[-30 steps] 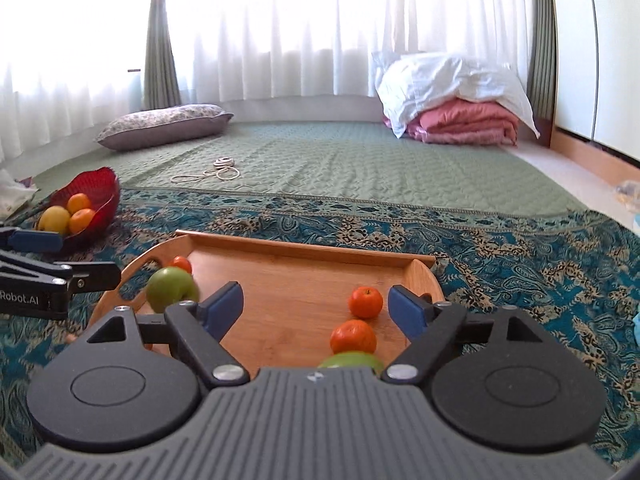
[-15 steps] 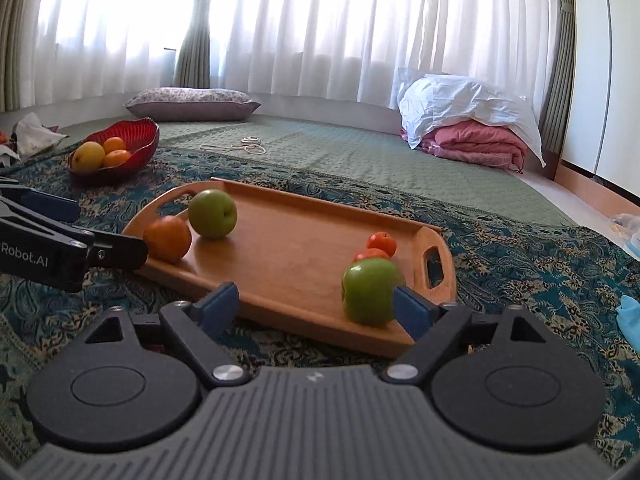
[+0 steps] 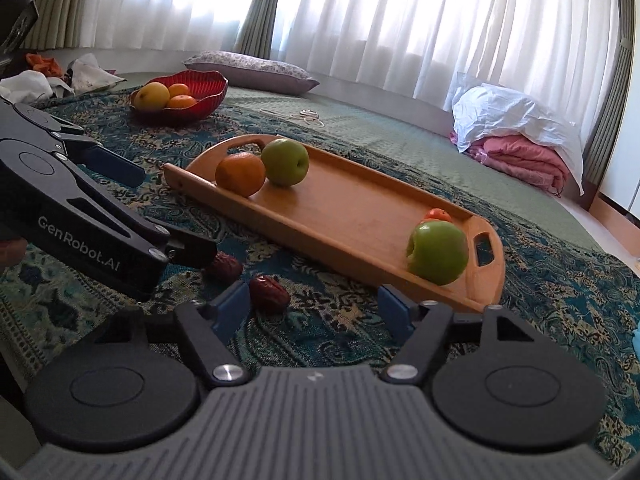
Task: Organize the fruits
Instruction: 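Withdraw both open tools from the tray toward the red dates on the bedspread, then close the left tool on a red date while the right tool grasps another red date, then carry the left tool's red date over the tray while the right tool carries its date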
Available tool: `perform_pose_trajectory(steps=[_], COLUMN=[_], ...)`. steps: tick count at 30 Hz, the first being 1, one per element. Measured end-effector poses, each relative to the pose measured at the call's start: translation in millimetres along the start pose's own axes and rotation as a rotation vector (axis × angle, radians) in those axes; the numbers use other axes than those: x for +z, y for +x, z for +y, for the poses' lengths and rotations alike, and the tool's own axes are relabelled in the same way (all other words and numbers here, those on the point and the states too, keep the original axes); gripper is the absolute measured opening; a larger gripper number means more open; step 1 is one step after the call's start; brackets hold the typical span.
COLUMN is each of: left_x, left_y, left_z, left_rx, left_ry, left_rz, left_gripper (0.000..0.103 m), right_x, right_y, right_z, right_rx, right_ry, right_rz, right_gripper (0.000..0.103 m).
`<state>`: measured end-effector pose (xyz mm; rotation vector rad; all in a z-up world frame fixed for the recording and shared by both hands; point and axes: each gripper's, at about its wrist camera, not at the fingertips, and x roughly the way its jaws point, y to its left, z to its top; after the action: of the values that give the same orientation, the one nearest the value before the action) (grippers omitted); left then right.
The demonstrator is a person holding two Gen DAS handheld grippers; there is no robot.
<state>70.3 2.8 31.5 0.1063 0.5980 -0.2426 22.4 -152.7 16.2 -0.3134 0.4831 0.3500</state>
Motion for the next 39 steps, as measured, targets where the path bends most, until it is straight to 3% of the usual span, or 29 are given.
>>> perform_pose_trajectory(steps=[5, 8, 10, 12, 20, 27, 39], left_x=[4, 5, 6, 6, 8, 9, 34], left_y=[8, 14, 19, 25, 36, 36, 31], left_z=[2, 5, 7, 7, 3, 4, 4], left_rx=[-0.020, -0.057, -0.085, -0.125, -0.176, -0.168, -0.116], left_ry=[-0.037, -0.088, -0.109, -0.128, -0.149, -0.171, -0.160], left_rz=[0.028, 0.055, 0.081, 0.114, 0.135, 0.117, 0.033], left_gripper=[0.098, 0.085, 0.060, 0.049, 0.026, 0.027, 0.027], right_x=[-2, -2, -1, -1, 4, 6, 14], right_y=[9, 12, 15, 18, 29, 32, 27], right_z=[0, 1, 1, 2, 4, 6, -4], right_rx=[0.040, 0.061, 0.073, 0.089, 0.108, 0.105, 0.048], right_ry=[0.045, 0.058, 0.066, 0.075, 0.098, 0.105, 0.142], right_rz=[0.036, 0.043, 0.050, 0.058, 0.075, 0.074, 0.029], right_gripper=[0.069, 0.067, 0.063, 0.059, 0.042, 0.031, 0.030])
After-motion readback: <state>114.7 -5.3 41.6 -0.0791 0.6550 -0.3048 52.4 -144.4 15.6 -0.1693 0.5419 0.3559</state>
